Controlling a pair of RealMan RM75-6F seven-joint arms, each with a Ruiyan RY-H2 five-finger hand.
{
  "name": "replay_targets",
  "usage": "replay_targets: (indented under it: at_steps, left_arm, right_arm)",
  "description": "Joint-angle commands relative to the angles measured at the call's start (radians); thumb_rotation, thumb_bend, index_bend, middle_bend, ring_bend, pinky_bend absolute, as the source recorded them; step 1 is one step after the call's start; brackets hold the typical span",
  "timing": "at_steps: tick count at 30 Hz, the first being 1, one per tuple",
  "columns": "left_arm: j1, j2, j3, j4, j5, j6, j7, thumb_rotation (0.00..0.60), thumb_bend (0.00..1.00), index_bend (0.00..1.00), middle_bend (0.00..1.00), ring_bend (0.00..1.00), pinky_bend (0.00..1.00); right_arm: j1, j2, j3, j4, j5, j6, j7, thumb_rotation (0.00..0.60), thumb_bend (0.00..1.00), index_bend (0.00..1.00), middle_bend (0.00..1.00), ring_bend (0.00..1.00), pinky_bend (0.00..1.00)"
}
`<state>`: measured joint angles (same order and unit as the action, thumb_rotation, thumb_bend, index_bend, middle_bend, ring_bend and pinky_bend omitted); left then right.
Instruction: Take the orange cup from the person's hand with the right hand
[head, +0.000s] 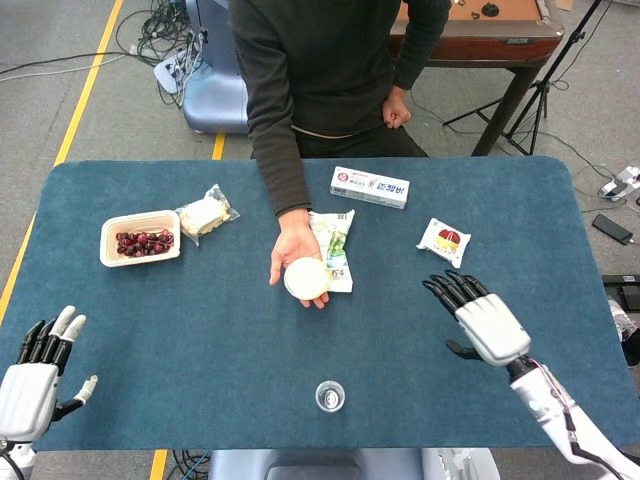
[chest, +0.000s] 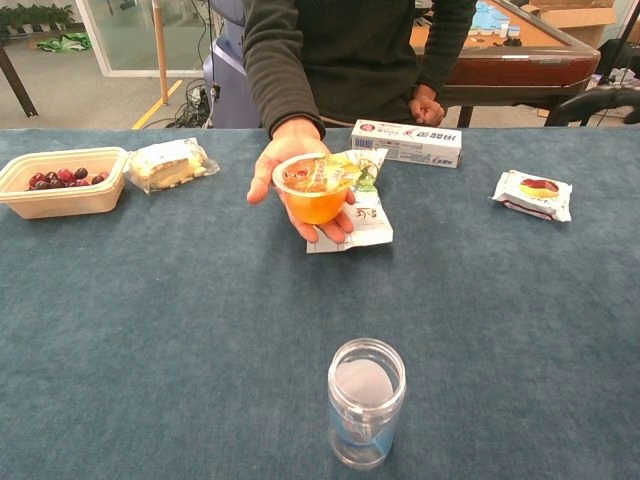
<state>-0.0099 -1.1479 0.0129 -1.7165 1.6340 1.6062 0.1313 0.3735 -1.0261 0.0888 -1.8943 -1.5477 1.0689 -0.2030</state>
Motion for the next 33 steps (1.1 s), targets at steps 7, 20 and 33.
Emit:
replay_targets:
  at_steps: [7, 20, 33]
  left_arm:
    - [0.004, 0.002, 0.002, -0.009, 0.007, 0.004, 0.011, 0.600, 0.30, 0.05, 0.00, 0.00, 0.00]
    - [0.011, 0.002, 0.000, -0.006, 0.006, 0.011, 0.011, 0.600, 0.30, 0.05, 0.00, 0.00, 0.00]
    - [0.023, 0.004, -0.001, 0.011, -0.007, 0.019, -0.005, 0.600, 0.30, 0.05, 0.00, 0.00, 0.00]
  right_arm:
    - [0.247, -0.140, 0.112, 0.031, 0.200, -0.256, -0.076, 0.600, 0.17, 0.00, 0.02, 0.00, 0.09]
    - [0.484, -0.333, 0.178, 0.193, 0.396, -0.383, -0.141, 0.600, 0.17, 0.00, 0.02, 0.00, 0.09]
    - [0.655, -0.476, 0.175, 0.368, 0.551, -0.432, -0.186, 0.600, 0.20, 0.00, 0.03, 0.00, 0.09]
